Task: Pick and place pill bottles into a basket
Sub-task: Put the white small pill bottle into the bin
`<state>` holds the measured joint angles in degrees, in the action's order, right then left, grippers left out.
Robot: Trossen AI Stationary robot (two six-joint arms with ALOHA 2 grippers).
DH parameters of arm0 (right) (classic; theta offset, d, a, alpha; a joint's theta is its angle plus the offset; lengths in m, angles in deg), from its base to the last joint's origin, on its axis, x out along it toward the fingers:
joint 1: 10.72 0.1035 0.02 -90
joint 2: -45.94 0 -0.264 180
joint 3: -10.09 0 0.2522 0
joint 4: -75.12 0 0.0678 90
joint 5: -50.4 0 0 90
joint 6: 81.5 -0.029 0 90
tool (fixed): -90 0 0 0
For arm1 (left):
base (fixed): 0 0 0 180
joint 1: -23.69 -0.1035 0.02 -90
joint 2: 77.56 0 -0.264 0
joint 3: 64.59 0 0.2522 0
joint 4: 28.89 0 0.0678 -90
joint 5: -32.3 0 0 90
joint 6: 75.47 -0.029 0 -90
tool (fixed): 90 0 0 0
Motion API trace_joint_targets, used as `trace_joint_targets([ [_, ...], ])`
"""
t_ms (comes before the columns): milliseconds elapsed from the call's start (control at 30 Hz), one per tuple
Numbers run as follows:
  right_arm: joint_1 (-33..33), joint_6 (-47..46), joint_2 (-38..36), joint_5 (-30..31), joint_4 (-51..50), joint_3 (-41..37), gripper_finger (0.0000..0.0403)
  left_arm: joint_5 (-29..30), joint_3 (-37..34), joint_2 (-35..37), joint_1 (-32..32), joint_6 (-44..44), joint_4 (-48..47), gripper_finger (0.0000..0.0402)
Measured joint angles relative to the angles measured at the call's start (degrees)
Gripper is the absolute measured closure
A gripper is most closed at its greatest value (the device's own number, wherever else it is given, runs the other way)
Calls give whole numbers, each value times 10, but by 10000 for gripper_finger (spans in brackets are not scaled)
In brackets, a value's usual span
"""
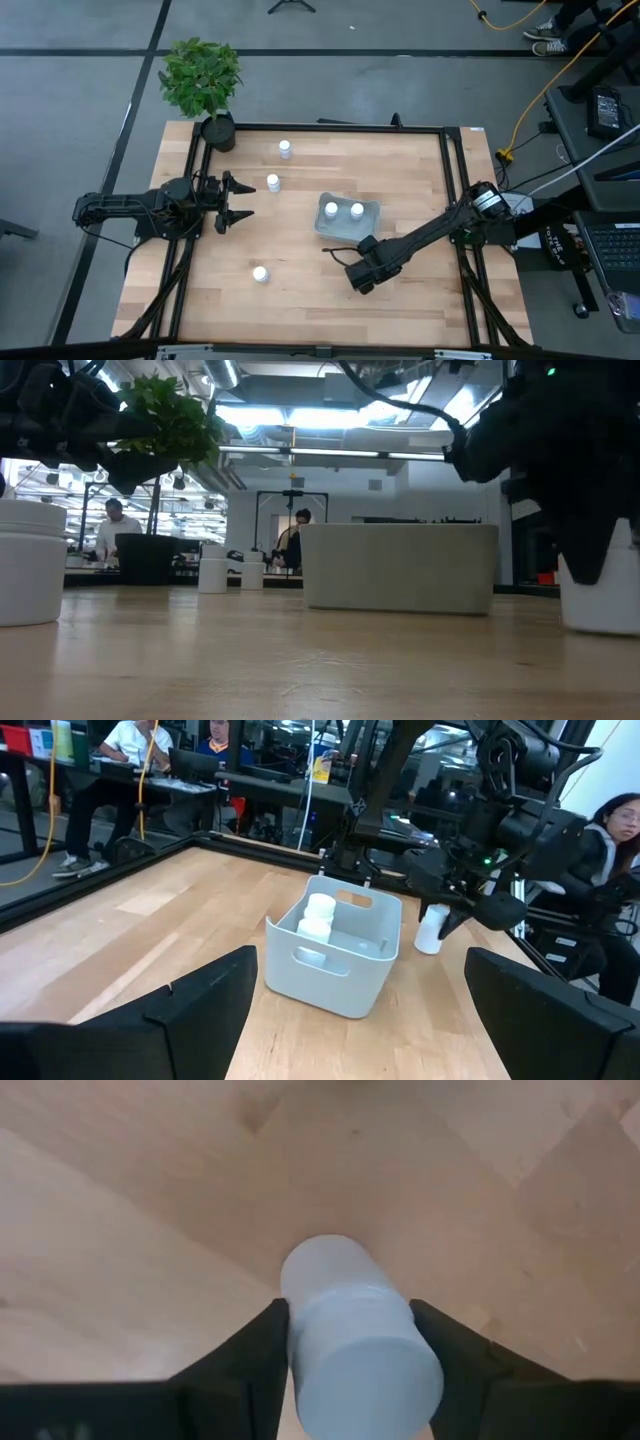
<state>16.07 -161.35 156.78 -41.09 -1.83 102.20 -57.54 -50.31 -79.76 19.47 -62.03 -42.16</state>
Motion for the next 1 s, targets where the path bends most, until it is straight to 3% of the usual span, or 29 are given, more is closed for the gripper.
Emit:
trace_joint_targets([
  [233, 0, -6, -43, 3, -84, 47, 233, 0, 0, 0, 0, 4, 0, 52],
  [433, -9, -2, -84, 74, -179, 121, 233, 1, 0, -2, 0, 1, 0, 52],
  [600, -48, 57, -109, 154, -237, 194, 233, 2, 0, -2, 0, -17, 0, 52],
  [733, -89, 134, -108, 182, -261, 246, 233, 2, 0, -2, 0, -17, 0, 52],
  [1000, -151, 241, -108, 199, -248, 247, 233, 1, 0, -2, 0, -5, 0, 52],
])
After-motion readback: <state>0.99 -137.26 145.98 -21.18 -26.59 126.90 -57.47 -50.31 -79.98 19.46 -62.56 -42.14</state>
